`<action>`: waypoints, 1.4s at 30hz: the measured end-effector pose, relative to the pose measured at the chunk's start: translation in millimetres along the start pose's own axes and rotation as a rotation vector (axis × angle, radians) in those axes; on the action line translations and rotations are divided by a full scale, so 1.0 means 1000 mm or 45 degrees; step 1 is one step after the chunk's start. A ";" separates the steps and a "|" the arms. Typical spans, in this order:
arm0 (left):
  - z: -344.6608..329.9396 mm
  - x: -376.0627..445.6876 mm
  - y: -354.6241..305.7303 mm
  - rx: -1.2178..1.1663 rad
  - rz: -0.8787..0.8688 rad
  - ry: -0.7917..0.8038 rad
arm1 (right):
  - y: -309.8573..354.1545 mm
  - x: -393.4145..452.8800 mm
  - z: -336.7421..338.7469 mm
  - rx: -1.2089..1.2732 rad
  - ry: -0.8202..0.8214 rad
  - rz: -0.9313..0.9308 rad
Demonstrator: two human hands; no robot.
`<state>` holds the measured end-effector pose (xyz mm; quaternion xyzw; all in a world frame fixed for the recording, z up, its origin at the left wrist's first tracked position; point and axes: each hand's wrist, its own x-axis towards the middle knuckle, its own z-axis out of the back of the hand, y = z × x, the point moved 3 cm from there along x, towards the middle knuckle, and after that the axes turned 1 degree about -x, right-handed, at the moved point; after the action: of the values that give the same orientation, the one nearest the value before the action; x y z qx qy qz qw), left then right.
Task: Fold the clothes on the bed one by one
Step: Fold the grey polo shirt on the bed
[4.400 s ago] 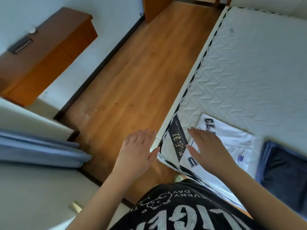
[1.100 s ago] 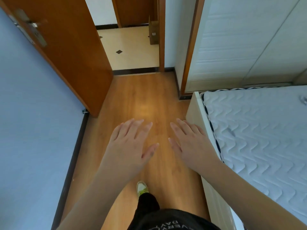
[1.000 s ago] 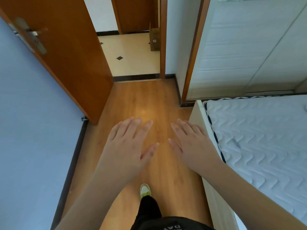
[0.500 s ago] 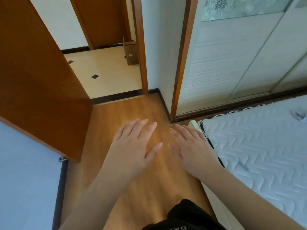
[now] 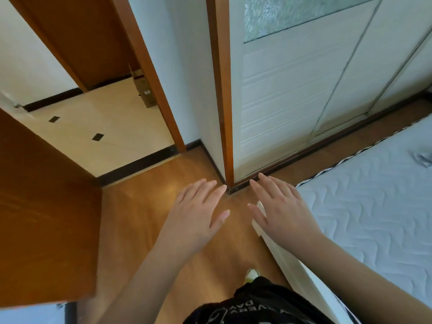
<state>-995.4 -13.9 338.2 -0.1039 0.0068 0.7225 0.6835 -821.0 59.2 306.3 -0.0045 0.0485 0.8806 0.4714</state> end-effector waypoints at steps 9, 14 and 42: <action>0.031 0.139 0.033 0.060 -0.171 -0.024 | -0.046 0.128 0.004 0.132 0.048 -0.112; 0.038 0.232 0.050 0.053 -0.402 -0.067 | -0.066 0.189 -0.006 0.127 0.089 -0.236; 0.037 0.582 -0.169 -0.021 -1.189 -0.057 | -0.322 0.295 0.017 0.124 -0.168 -1.278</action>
<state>-858.6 577.1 303.6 -0.0858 -0.0613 0.3396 0.9346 -716.8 482.5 281.6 0.0505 0.0513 0.5406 0.8382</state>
